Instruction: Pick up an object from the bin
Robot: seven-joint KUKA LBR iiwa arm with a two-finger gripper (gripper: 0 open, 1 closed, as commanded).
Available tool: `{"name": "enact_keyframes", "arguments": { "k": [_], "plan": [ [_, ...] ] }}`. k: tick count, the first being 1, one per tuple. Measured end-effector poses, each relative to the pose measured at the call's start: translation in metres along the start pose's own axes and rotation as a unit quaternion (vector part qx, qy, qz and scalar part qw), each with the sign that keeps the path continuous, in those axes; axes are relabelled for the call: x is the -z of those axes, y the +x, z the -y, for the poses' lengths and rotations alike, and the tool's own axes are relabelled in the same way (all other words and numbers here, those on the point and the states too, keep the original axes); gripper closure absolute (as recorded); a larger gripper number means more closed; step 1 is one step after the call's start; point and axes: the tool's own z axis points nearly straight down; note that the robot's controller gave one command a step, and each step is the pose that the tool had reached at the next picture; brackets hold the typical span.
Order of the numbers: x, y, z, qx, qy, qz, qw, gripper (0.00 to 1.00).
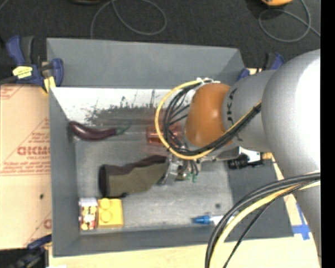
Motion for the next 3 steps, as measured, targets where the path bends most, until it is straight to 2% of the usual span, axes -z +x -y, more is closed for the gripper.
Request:
{"name": "enact_keyframes", "arguments": {
  "k": [1,2,3],
  "plan": [
    [0.000,0.000,0.000,0.000,0.000,0.0000,1.0000,1.00],
    [0.024,0.002,-0.008,-0.012,0.000,-0.0007,0.9999,1.00],
    [0.047,0.002,-0.014,-0.013,-0.001,0.0028,0.9999,1.00]
  ]
}}
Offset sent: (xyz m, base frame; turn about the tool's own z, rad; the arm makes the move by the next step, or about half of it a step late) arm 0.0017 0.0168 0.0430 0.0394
